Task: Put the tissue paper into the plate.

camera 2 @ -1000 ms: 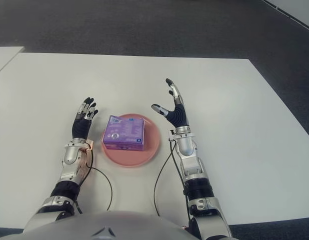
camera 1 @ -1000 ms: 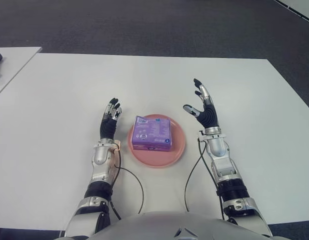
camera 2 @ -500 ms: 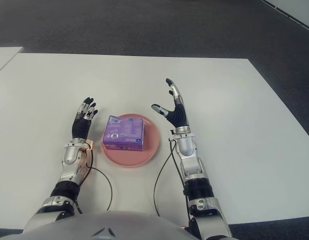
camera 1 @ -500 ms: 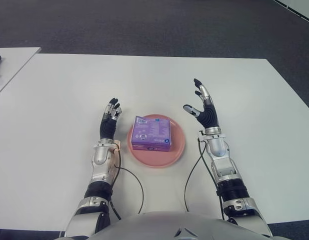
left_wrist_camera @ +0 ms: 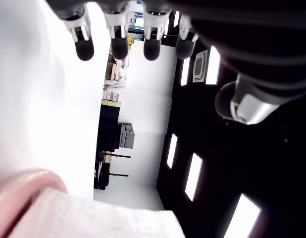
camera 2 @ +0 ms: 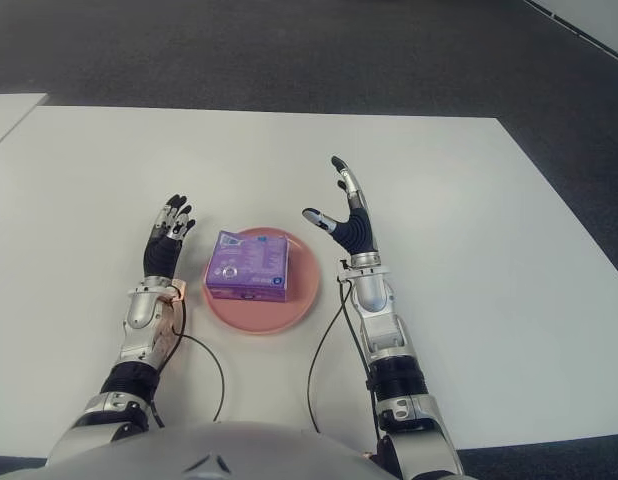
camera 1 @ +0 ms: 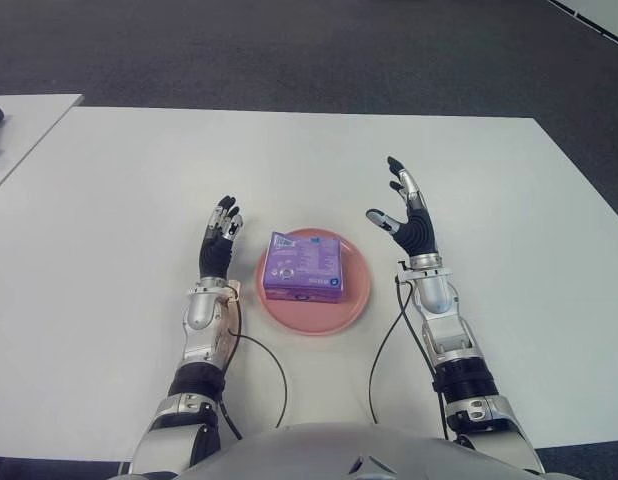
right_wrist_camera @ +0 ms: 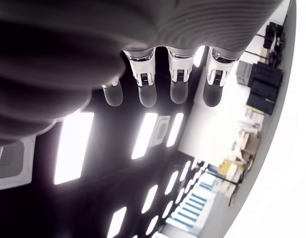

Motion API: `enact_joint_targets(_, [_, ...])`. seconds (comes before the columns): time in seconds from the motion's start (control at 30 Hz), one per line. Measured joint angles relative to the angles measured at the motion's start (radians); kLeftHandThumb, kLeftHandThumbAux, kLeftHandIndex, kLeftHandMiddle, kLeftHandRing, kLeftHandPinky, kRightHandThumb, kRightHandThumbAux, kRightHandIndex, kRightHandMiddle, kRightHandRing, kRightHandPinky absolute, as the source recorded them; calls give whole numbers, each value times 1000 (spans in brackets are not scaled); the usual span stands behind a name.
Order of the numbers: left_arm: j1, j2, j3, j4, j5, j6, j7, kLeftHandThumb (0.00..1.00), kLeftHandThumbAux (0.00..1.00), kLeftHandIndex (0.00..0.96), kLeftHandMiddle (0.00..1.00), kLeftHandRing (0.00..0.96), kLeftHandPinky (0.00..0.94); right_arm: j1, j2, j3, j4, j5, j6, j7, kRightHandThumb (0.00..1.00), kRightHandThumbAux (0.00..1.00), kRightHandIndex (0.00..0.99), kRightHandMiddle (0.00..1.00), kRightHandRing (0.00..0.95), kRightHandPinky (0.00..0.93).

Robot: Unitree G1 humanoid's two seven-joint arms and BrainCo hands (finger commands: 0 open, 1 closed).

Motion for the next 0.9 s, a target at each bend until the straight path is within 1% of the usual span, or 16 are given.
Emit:
enact_joint_targets(0.5, [1,0,0,-19,-9,4,0,15,452,0,0,0,0,2,4,1,-16,-2,0,-4,22,394,0,0,0,0])
enact_joint_targets(0.9, [7,3,0,-42,-7,12,0,11,439,0,0,0,0,4,11,4,-28,-7,1,-6,22,394,0,0,0,0])
